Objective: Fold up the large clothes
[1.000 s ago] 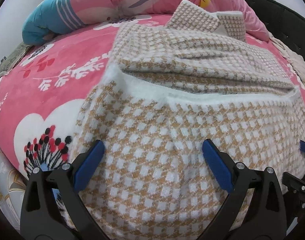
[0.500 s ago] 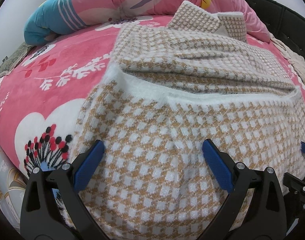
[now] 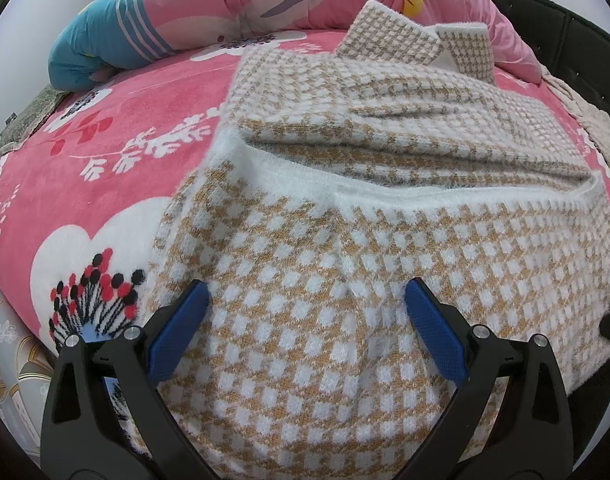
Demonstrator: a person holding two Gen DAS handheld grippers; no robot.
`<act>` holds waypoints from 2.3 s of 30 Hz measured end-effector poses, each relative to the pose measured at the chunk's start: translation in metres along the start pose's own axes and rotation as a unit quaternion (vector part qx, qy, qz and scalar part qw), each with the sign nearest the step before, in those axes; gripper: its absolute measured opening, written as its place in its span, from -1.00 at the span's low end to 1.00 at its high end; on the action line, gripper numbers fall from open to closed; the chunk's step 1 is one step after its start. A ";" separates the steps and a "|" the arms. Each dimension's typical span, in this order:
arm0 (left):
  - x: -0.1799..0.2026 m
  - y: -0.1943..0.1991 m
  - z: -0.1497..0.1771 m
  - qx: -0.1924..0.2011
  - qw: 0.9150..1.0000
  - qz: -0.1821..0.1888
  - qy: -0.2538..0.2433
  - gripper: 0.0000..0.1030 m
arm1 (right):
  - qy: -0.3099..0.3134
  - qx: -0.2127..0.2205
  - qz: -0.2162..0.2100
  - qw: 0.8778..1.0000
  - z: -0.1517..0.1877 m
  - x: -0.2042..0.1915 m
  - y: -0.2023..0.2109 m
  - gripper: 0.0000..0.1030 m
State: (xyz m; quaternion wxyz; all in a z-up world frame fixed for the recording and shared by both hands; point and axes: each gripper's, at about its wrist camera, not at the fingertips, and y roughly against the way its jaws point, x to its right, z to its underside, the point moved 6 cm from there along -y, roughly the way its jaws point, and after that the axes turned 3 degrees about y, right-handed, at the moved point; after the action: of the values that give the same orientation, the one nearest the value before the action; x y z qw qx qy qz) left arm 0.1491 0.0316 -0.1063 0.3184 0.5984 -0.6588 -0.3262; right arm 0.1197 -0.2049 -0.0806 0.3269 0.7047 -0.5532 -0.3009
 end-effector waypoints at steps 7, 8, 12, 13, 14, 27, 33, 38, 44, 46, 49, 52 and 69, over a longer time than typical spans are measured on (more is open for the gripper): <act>-0.001 0.000 0.000 -0.002 1.000 -0.006 0.003 0.86 | -0.014 0.000 0.055 0.998 -0.010 0.020 -0.034 0.88; -0.001 0.000 0.001 -0.001 1.000 -0.008 0.003 0.85 | -0.020 -0.010 0.047 0.999 -0.008 0.022 -0.045 0.88; 0.000 0.000 0.001 -0.003 1.000 -0.016 -0.003 0.86 | -0.044 0.013 0.027 0.999 -0.001 0.027 -0.049 0.90; -0.001 0.000 0.001 -0.005 1.000 -0.016 -0.001 0.86 | -0.045 0.009 0.027 0.999 -0.001 0.027 -0.049 0.90; 0.000 -0.001 0.000 -0.006 1.000 -0.016 0.000 0.86 | -0.046 0.006 0.026 0.999 -0.001 0.027 -0.048 0.90; 0.001 -0.002 -0.001 -0.013 1.000 -0.024 0.000 0.87 | -0.062 -0.023 0.003 0.998 -0.005 0.030 -0.051 0.90; 0.002 -0.003 -0.001 -0.016 1.000 -0.026 0.000 0.87 | -0.065 -0.023 0.002 0.998 -0.003 0.029 -0.050 0.90; 0.002 -0.003 -0.001 -0.014 1.000 -0.025 0.000 0.87 | -0.067 -0.021 0.008 0.998 -0.004 0.032 -0.052 0.90; 0.001 -0.002 -0.002 -0.008 1.000 -0.026 -0.005 0.87 | -0.067 -0.028 0.019 0.997 -0.006 0.031 -0.054 0.90; 0.003 -0.001 -0.001 -0.006 1.000 -0.026 -0.006 0.87 | -0.066 -0.027 0.021 0.997 -0.006 0.031 -0.054 0.90; 0.004 0.000 0.000 -0.005 1.000 -0.025 -0.008 0.87 | -0.068 -0.027 0.023 0.997 -0.006 0.030 -0.055 0.90; 0.005 0.000 0.001 -0.005 1.000 -0.026 -0.007 0.87 | -0.068 -0.026 0.023 0.997 -0.006 0.030 -0.055 0.90; 0.004 -0.002 0.000 -0.005 1.000 -0.026 -0.009 0.87 | -0.066 -0.030 0.026 0.997 -0.005 0.030 -0.055 0.90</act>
State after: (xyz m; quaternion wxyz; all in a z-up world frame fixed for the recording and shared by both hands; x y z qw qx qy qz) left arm 0.1497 0.0271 -0.1074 0.3067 0.6112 -0.6440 -0.3430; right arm 0.1615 -0.2237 -0.1229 0.3185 0.6588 -0.5821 -0.3546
